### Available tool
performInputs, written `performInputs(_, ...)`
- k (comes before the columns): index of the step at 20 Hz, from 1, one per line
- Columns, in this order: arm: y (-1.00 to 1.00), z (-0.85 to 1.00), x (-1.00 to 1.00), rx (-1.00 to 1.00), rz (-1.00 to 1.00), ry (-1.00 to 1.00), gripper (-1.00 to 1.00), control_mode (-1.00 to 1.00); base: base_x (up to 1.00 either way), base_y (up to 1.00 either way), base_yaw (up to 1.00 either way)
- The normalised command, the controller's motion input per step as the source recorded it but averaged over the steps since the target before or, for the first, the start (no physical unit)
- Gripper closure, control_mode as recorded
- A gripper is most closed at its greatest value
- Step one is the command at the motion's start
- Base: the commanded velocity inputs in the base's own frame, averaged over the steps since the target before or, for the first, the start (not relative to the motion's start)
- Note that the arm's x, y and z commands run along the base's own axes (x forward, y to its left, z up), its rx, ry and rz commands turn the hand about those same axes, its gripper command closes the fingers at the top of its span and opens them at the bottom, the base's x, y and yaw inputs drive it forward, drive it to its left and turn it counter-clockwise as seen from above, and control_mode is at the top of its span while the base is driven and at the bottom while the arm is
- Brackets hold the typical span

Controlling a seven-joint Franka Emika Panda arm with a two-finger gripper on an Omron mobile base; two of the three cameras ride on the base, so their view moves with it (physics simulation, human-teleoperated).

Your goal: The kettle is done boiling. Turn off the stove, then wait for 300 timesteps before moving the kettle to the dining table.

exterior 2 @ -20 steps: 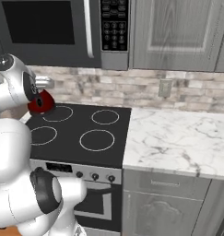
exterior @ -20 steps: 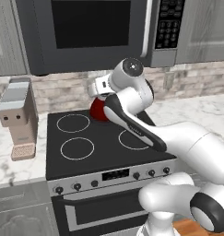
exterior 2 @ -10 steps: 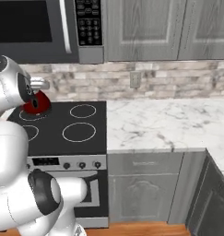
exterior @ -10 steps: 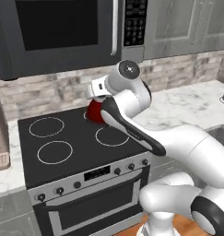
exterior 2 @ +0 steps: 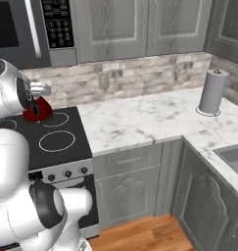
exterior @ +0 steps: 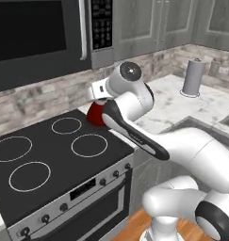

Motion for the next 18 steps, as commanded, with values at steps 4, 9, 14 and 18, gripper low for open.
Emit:
performInputs(4,0.00,0.00,0.00,0.00,0.00,0.00,1.00,1.00,-0.20,0.31,-0.53)
performInputs(9,0.00,0.00,0.00,0.00,0.00,0.00,1.00,1.00,-0.24,0.29,-0.54)
performInputs(14,0.00,0.00,0.00,0.00,0.00,0.00,1.00,1.00,-0.24,0.28,-0.55)
performInputs(18,0.00,0.00,0.00,0.00,0.00,0.00,1.00,1.00,-0.25,0.25,-0.55)
